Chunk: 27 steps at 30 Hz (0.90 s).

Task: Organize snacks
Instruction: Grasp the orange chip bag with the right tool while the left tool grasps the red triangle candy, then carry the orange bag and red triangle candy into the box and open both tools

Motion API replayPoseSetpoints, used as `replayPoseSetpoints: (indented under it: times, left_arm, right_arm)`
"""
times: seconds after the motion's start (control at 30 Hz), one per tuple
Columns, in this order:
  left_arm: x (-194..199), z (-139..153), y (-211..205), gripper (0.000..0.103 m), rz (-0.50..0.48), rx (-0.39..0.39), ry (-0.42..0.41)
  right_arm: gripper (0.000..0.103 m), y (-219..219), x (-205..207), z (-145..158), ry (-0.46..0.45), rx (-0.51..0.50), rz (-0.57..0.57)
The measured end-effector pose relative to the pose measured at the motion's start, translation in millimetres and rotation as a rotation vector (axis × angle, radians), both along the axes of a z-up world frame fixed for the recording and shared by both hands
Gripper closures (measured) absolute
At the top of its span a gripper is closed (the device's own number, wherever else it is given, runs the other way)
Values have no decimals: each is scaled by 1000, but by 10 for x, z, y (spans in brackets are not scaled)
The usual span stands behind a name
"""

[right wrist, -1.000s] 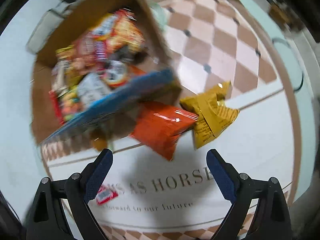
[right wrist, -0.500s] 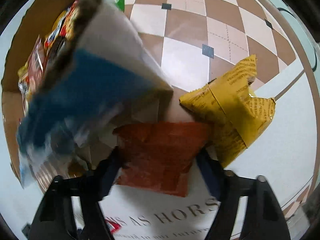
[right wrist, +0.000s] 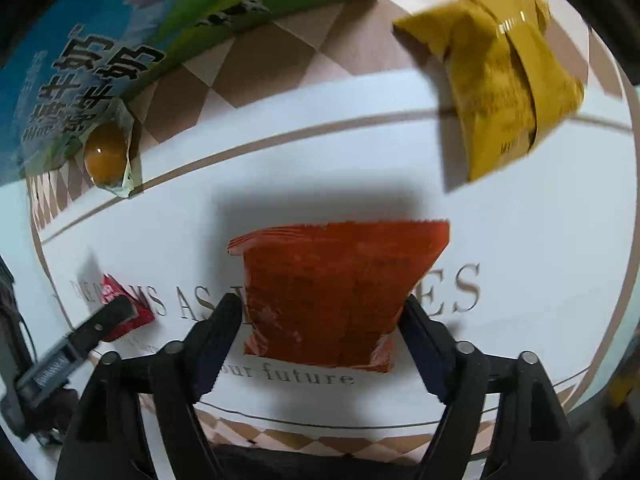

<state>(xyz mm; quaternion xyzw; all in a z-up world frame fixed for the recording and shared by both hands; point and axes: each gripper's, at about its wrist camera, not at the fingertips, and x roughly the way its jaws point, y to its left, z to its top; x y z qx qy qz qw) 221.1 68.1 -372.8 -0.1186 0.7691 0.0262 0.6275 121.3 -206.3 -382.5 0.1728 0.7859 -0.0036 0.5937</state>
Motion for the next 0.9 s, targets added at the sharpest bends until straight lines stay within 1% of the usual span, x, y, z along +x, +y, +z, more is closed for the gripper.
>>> replayPoseSetpoints:
  times: [0.03, 0.1, 0.13, 0.27, 0.37, 0.4, 0.47, 0.53, 0.67, 0.8, 0.9]
  left_arm:
    - [-10, -25, -25, 36, -9, 5, 8]
    - [-20, -18, -77, 42, -27, 25, -8]
    - [-21, -14, -105, 43, -39, 28, -12]
    - [-56, 11, -193, 51, -63, 44, -34]
    - [-53, 47, -283, 51, -84, 62, -51]
    - [-60, 50, -304, 51, -84, 61, -52]
    - [-98, 73, -353, 51, -86, 59, -56]
    - [-124, 124, -409, 52, -86, 50, -66]
    - [-98, 316, -534, 53, -103, 23, -95]
    - [-50, 698, -662, 54, -115, -25, -171]
    - [71, 1004, -733, 54, -121, -61, -229]
  right_arm:
    - [20, 31, -32, -10, 2, -3, -4]
    - [20, 56, -91, -31, 10, -18, -3]
    - [20, 149, 13, -28, 14, -26, -3]
    - [22, 195, 26, -15, -17, -69, -12]
    - [36, 265, 44, 46, -67, -116, 2]
    - [41, 280, 33, 60, -78, -110, 7]
    - [48, 304, 16, 88, -86, -119, 24]
    - [49, 353, -29, 114, -91, -96, 25]
    - [50, 357, 7, 238, -107, -45, 22]
    - [50, 366, 23, 508, -154, 13, 31]
    - [51, 387, 126, 788, -204, 56, 35]
